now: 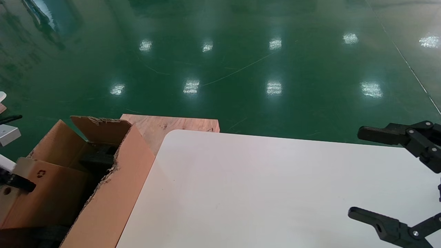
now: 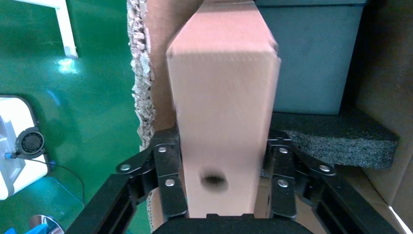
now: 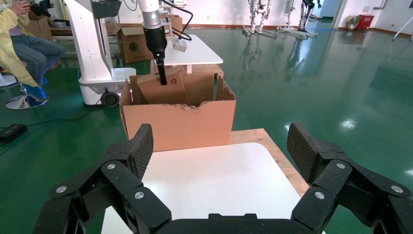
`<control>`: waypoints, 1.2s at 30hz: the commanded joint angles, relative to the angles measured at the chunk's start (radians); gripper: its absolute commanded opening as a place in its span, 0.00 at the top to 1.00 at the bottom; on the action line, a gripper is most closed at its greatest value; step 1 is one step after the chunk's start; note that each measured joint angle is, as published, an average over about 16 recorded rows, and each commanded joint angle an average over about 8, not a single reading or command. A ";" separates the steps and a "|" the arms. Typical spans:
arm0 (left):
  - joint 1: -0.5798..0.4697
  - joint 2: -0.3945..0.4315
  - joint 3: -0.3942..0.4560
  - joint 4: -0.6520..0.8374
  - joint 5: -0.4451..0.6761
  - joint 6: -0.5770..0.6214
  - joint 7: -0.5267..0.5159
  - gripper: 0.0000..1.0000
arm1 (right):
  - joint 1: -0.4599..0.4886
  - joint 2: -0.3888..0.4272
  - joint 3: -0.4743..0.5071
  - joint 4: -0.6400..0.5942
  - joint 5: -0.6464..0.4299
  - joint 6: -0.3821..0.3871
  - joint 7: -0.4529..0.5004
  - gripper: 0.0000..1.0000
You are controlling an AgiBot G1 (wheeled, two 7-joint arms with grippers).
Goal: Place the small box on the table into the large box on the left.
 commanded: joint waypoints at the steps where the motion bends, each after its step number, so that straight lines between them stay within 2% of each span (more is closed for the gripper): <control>1: 0.000 0.000 0.000 -0.001 0.001 0.000 0.000 0.00 | 0.000 0.000 0.000 0.000 0.000 0.000 0.000 0.00; 11: -0.004 0.001 -0.004 -0.013 -0.002 -0.005 0.008 0.00 | 0.000 0.000 0.000 0.000 0.000 0.000 0.000 0.00; 17: -0.022 0.002 -0.027 -0.079 -0.034 -0.018 0.065 0.00 | 0.000 0.000 0.000 -0.001 0.000 0.000 0.000 0.00; 27: -0.051 0.029 -0.107 -0.291 -0.175 -0.064 0.232 0.00 | 0.001 0.000 0.000 -0.001 0.000 0.000 -0.001 0.00; 36: -0.024 0.125 -0.172 -0.436 -0.328 -0.122 0.345 0.00 | 0.001 0.000 -0.001 -0.001 0.001 0.000 -0.001 0.00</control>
